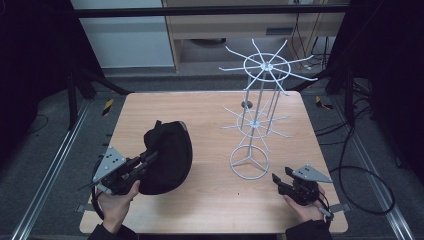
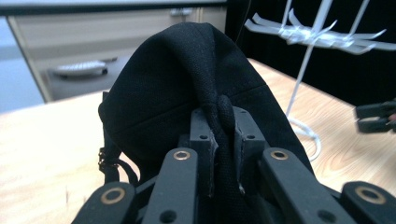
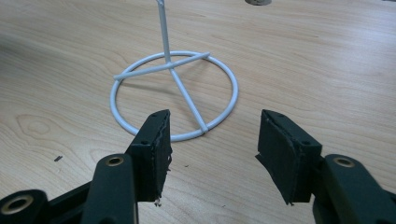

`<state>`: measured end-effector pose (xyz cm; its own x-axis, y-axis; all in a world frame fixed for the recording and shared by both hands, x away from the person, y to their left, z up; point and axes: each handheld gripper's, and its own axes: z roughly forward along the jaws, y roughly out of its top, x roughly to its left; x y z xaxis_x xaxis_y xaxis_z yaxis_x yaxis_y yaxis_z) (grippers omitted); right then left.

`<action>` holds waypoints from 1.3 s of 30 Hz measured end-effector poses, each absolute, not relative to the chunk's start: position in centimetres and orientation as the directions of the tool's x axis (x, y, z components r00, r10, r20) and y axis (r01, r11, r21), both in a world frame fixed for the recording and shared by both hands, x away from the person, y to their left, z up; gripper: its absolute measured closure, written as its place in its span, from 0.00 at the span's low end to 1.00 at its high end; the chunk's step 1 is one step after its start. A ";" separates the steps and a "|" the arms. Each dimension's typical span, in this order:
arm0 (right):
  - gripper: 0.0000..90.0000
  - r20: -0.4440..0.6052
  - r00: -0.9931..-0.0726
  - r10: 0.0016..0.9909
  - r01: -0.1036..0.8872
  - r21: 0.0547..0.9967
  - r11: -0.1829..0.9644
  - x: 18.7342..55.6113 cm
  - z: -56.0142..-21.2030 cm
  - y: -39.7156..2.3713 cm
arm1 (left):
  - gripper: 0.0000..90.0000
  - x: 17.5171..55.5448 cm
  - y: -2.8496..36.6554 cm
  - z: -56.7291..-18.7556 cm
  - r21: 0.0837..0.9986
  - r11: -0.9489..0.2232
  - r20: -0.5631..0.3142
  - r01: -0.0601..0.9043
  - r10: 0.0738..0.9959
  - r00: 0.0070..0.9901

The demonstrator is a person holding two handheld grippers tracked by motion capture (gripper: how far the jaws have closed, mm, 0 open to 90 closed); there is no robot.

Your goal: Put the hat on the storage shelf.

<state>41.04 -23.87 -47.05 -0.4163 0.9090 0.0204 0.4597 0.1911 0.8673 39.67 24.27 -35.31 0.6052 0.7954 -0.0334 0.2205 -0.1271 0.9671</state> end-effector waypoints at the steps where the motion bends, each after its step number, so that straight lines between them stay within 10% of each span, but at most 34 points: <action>1: 0.49 0.019 -0.415 0.910 0.459 0.868 0.191 41.0 -47.1 -23.9 | 0.89 39.5 24.2 -35.0 0.970 -0.124 -0.031 0.209 0.791 0.611; 39: 0.49 0.001 -0.414 0.910 0.451 0.869 0.204 41.1 -47.2 -23.9 | 0.90 37.7 20.7 -24.5 0.993 0.055 0.041 -0.109 0.689 0.724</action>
<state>41.13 -23.89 -47.17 -0.4141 0.9102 0.0011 0.4512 0.2042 0.8688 37.70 20.70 -24.48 0.7236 0.6890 0.0414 -0.1091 0.0550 0.9925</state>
